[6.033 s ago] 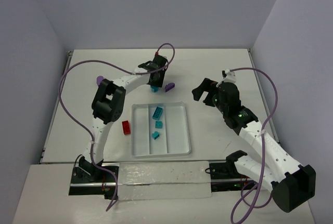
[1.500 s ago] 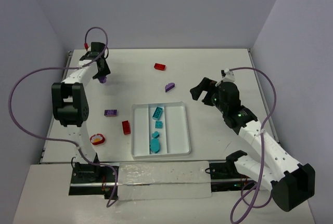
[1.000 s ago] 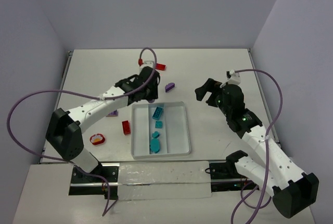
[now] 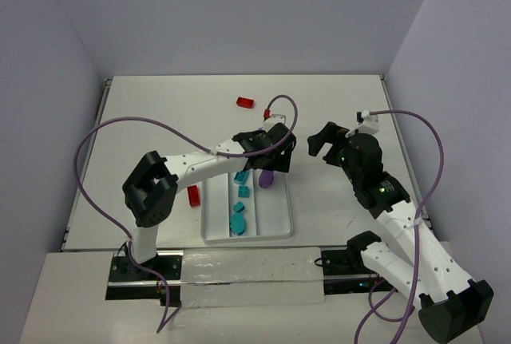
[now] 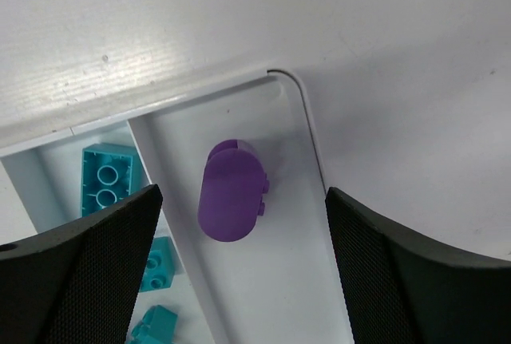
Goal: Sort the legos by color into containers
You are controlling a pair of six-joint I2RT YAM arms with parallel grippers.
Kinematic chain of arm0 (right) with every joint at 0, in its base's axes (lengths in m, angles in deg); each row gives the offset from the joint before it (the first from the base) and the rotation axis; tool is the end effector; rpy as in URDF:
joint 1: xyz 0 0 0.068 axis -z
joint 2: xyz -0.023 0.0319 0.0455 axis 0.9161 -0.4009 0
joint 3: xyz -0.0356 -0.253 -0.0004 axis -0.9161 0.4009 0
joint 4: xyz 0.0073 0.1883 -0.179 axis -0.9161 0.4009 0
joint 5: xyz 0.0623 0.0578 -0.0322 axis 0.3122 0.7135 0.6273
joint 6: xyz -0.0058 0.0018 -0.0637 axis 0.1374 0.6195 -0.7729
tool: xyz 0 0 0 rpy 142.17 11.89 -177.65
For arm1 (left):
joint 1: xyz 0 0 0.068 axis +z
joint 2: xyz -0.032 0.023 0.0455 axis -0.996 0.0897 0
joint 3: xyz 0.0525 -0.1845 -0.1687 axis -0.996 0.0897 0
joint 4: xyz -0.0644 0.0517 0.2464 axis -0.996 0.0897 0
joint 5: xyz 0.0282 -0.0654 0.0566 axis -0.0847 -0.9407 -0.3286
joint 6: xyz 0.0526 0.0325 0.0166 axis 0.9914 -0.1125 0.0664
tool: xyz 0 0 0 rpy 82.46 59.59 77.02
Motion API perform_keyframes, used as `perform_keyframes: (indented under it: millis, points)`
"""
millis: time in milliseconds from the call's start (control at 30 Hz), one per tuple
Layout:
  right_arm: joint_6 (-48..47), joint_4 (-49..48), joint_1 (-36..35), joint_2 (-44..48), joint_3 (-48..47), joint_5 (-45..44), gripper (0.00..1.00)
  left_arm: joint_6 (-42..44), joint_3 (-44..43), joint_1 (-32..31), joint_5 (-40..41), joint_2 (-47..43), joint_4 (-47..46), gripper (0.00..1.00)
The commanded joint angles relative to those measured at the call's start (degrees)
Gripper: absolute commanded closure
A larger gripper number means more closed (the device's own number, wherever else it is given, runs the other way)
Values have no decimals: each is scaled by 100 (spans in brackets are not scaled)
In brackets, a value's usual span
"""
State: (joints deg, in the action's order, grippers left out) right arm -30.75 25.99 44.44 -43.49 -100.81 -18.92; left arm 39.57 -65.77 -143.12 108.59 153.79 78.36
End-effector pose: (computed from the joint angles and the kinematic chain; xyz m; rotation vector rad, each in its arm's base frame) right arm 0.1910 0.0658 0.2920 0.3040 1.9086 0.4313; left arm 0.2365 -0.3463 0.2061 0.2598 2.4583 -0.2223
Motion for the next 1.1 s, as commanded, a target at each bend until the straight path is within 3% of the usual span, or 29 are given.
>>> perform_keyframes:
  millis: [0,100,333,467,567,733,1067]
  points:
    - [-81,-9,56,92,-232,-176,0,253,-445,192,244,-72,72,9]
    - [-46,15,83,25,-252,-163,0,334,-321,576,180,-330,102,9]
    - [58,-25,82,-759,-649,467,0,351,963,1558,9,-1577,25,9]
    - [470,-233,-238,-1843,-1193,689,4,256,1610,2586,-66,-2651,190,9]
    - [745,-329,-497,-2749,-1617,579,5,238,1790,2937,13,-3049,348,9]
    - [1438,-237,-732,-4276,-2692,268,10,160,1992,3343,-25,-3531,584,9]
    - [2070,466,-866,-6272,-4352,-443,19,208,2175,3470,-230,-3901,614,9]
